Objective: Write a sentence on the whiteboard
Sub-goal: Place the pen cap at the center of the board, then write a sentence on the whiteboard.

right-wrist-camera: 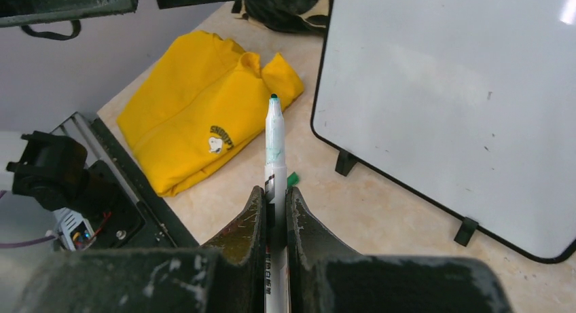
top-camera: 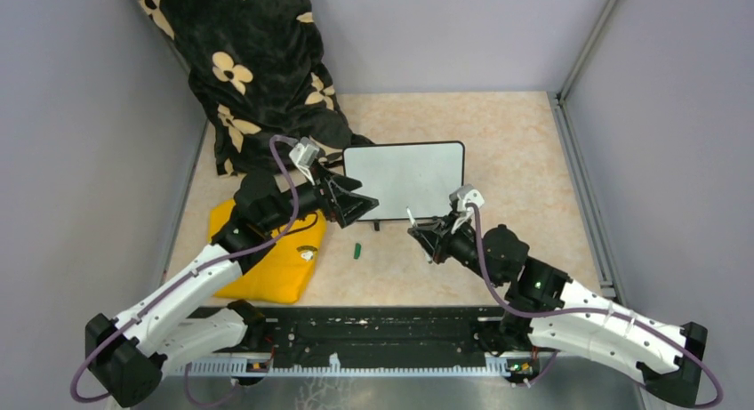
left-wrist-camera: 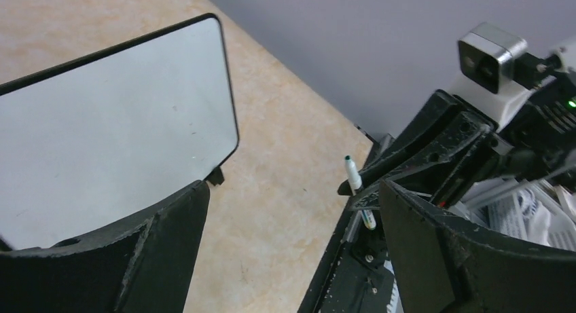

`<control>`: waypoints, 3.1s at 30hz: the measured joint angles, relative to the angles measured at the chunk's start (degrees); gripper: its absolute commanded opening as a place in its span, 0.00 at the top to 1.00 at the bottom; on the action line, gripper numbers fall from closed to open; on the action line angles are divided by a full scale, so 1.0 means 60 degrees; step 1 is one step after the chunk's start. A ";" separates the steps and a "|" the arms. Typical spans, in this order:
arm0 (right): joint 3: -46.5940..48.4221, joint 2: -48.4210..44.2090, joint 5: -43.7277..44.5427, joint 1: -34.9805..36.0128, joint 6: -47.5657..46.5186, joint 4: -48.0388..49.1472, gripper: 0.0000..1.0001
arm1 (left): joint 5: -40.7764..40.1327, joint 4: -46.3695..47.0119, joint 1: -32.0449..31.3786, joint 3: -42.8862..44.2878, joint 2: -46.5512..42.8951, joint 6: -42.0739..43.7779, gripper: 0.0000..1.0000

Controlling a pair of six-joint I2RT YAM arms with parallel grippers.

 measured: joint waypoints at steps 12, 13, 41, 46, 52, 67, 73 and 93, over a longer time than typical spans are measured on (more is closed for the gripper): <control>0.0958 0.0940 -0.2925 0.0000 -0.0820 0.0532 1.00 | 0.4087 0.3628 -0.0022 -0.1322 0.0510 -0.0466 0.04; 0.1064 0.1115 -0.3122 0.0000 -0.0860 0.0579 1.00 | 0.4226 0.3770 -0.0022 -0.1326 0.0484 -0.0521 0.05; 0.1067 0.1836 -0.4903 0.0000 -0.0943 0.1483 1.00 | 0.6178 0.5515 -0.0022 -0.1610 0.0907 -0.1800 0.59; 0.1053 0.2022 -0.4991 0.0000 -0.0936 0.1592 1.00 | 0.6186 0.5592 -0.0022 -0.1610 0.0907 -0.1821 0.68; 0.1053 0.2040 -0.5122 0.0000 -0.0907 0.1661 1.00 | 0.6178 0.5639 -0.0018 -0.1614 0.0907 -0.1821 0.90; 0.1045 0.1705 -0.4481 0.0000 -0.0393 0.1592 0.46 | 0.5275 0.5843 -0.0022 -0.1960 0.0721 -0.2146 1.00; 0.0783 -0.0007 -0.3060 0.0000 0.0244 0.1708 0.40 | 0.3220 0.6313 -0.0022 -0.2386 -0.0277 -0.2707 1.00; 0.0605 0.2018 -0.3938 0.0000 0.2401 0.5278 0.44 | -0.1202 0.7246 -0.0022 -0.2379 -0.1687 -0.4991 1.00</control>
